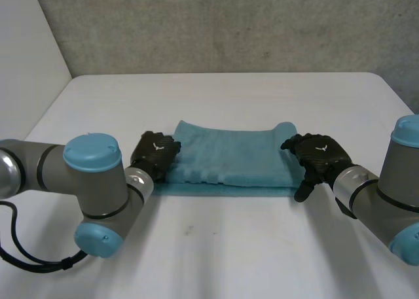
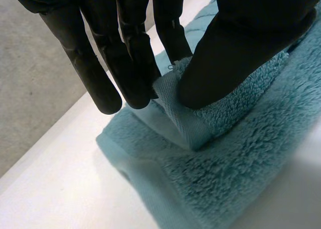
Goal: Fold the laundry
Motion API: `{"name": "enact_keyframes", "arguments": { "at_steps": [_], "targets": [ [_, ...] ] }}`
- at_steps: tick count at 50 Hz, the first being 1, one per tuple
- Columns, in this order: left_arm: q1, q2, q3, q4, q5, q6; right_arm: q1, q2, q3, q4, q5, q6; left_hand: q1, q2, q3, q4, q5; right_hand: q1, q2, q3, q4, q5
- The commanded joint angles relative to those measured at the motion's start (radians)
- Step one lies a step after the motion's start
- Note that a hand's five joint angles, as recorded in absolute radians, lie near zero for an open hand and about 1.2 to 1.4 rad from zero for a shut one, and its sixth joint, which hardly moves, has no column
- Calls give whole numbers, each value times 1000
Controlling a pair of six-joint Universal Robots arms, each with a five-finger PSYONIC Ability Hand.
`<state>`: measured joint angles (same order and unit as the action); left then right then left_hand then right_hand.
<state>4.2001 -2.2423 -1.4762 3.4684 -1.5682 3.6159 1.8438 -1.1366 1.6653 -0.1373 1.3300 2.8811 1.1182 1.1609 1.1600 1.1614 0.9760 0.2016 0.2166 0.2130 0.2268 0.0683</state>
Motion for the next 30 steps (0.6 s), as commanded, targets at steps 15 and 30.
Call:
{"name": "enact_keyframes", "arguments": {
  "at_steps": [15,30],
  "targets": [
    [46,187,-176,6,-162,93,14,-8,18,-30,3,92,278,235,236,235,246,107,92,95,81,65],
    [44,165,-182,12,-165,86,18,78,-4,-100,-2,124,-482,-525,-524,-525,-514,312,297,301,287,271]
  ]
}}
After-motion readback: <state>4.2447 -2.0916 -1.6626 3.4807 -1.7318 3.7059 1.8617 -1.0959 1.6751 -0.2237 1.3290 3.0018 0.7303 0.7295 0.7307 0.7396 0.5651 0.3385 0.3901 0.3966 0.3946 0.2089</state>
